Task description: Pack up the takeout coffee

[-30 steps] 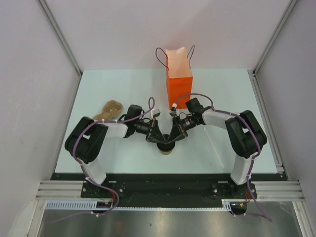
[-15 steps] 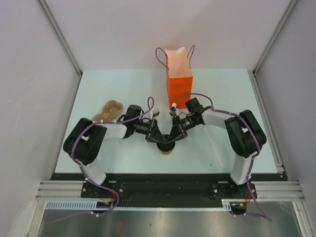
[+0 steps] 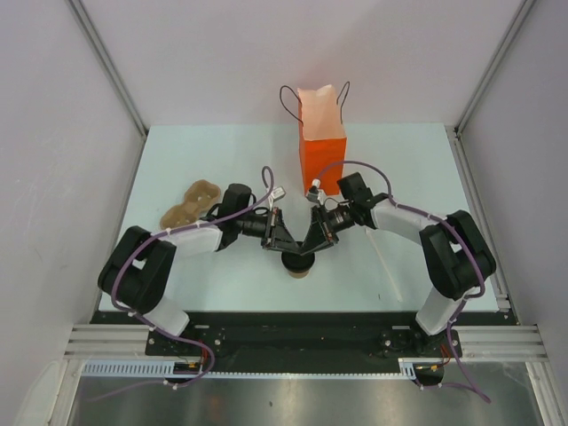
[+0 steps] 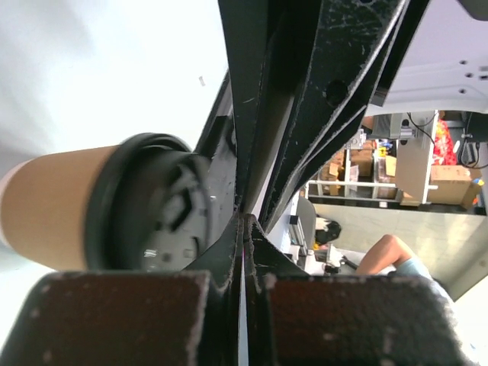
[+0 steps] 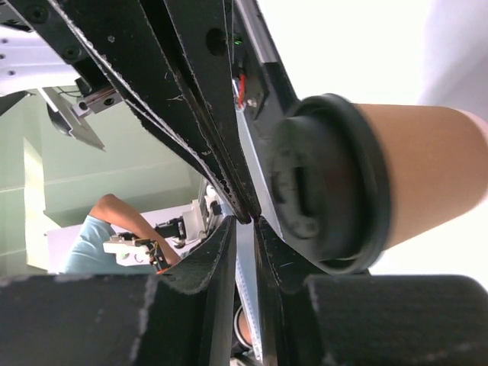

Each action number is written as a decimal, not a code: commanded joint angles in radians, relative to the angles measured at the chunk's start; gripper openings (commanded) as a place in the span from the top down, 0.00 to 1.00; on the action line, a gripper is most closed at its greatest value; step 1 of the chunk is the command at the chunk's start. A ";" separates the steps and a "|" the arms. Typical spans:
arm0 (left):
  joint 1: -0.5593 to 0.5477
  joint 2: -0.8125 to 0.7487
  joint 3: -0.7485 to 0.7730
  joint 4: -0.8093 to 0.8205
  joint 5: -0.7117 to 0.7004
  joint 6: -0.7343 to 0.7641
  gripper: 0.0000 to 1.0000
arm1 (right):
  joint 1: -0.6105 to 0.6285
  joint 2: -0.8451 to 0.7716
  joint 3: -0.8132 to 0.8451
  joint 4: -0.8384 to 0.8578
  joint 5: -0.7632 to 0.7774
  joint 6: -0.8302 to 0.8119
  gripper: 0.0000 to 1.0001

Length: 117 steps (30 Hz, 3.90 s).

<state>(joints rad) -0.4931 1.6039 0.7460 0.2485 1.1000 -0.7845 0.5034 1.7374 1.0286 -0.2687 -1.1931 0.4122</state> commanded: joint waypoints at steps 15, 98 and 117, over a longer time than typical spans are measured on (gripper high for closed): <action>-0.013 -0.009 0.030 -0.121 -0.066 0.100 1.00 | 0.055 0.043 -0.019 -0.013 0.066 -0.004 0.82; -0.452 -0.311 0.415 -0.919 -0.830 1.199 0.78 | 0.099 -0.131 0.146 -0.141 0.331 -0.181 0.75; -0.535 -0.133 0.363 -0.842 -0.996 1.191 0.83 | 0.067 0.070 0.125 -0.125 0.222 -0.147 0.80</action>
<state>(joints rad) -1.0237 1.4612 1.1172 -0.6132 0.1493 0.3939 0.5819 1.7706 1.1469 -0.3985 -0.9974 0.2707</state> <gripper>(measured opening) 0.173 0.205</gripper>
